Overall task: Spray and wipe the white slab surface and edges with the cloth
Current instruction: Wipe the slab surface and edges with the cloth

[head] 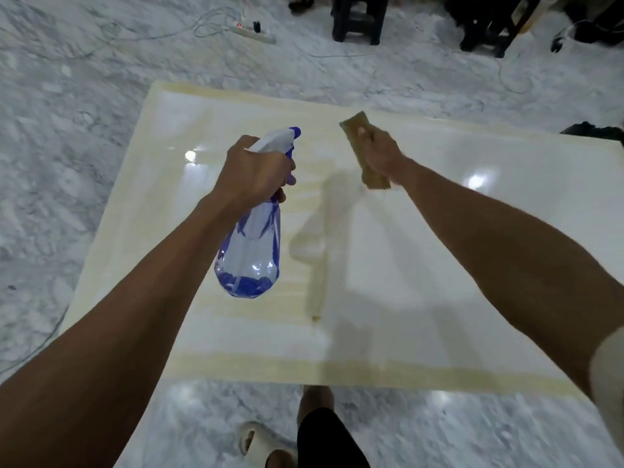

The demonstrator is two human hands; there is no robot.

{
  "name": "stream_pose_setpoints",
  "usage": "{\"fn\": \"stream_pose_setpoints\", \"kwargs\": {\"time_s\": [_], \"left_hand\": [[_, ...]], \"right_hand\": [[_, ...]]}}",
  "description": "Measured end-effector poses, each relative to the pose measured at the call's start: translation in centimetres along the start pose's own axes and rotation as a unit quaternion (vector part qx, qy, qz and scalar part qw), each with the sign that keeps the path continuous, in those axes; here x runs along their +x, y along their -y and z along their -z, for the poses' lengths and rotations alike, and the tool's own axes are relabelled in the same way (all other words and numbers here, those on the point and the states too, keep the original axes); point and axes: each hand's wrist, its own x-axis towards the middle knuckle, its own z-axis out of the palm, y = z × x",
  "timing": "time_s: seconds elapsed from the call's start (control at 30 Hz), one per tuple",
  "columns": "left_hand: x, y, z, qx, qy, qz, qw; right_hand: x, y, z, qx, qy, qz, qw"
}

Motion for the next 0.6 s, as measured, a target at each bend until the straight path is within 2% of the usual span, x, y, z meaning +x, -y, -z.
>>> {"fn": "stream_pose_setpoints", "kwargs": {"time_s": [0.13, 0.23, 0.33, 0.6], "left_hand": [[6.6, 0.4, 0.0, 0.009, -0.020, -0.005, 1.000], [9.4, 1.7, -0.1, 0.007, -0.026, -0.006, 1.000], [10.4, 3.3, -0.3, 0.002, -0.034, -0.002, 0.999], [5.6, 5.5, 0.4, 0.011, -0.037, 0.030, 0.999]], "right_hand": [[13.2, -1.6, -1.5, -0.132, 0.041, 0.065, 0.988], [18.0, -3.7, -4.6, -0.231, 0.059, 0.047, 0.970], [16.6, -5.9, -9.2, -0.364, 0.085, 0.004, 0.928], [3.5, -7.9, -13.9, -0.363, 0.104, 0.058, 0.924]]}}
